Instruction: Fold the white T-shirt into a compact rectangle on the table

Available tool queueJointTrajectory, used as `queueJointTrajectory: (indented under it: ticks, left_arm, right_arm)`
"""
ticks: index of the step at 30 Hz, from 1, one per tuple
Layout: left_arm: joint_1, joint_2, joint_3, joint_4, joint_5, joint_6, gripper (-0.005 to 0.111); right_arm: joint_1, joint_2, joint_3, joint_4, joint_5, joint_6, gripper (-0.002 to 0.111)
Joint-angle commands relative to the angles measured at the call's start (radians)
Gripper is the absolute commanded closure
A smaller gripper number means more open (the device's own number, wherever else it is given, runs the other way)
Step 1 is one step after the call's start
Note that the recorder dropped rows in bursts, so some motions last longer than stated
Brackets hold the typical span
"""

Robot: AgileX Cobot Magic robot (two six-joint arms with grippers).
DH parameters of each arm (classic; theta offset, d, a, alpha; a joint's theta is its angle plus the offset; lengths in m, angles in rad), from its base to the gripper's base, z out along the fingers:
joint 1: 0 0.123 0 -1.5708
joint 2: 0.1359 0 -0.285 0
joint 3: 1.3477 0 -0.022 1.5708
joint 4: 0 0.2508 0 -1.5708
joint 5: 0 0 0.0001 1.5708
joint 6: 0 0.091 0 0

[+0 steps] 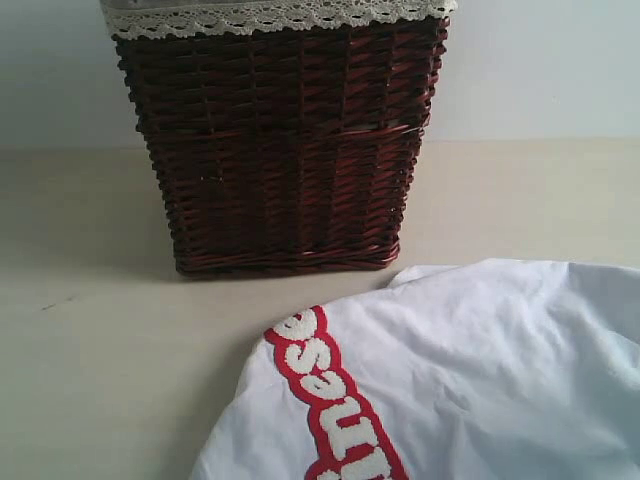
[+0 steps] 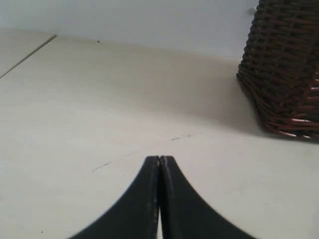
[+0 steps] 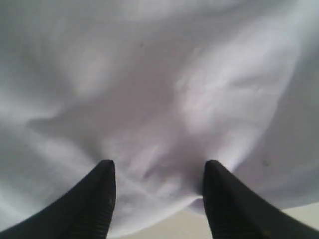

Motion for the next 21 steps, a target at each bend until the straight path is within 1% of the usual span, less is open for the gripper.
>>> queueJointTrajectory:
  ticks: [1,4,7,11,15,21]
  left_arm:
    - [-0.003,-0.006,-0.004,0.0,-0.013,0.001,0.107]
    - [-0.003,-0.006,-0.004,0.0,-0.013,0.001,0.107]
    - [-0.003,-0.006,-0.004,0.0,-0.013,-0.002,0.107]
    - [-0.003,-0.006,-0.004,0.0,-0.013,-0.002,0.107]
    - [-0.003,-0.006,-0.004,0.0,-0.013,0.0,0.107]
    - [-0.003,-0.006,-0.004,0.0,-0.013,0.0,0.107]
  right_arm:
    - [-0.005,0.02,0.007,0.054,-0.126,0.117,0.055]
    - [-0.005,-0.005,0.007,0.067,-0.169,0.222,0.055]
    - [-0.005,-0.057,0.007,0.077,-0.206,0.281,0.055]
    - [-0.005,-0.129,0.007,0.065,-0.198,0.384,0.055]
    - [-0.005,-0.127,0.007,0.042,-0.171,0.469,0.055]
    - [-0.005,-0.104,0.007,-0.035,-0.255,0.586,0.058]
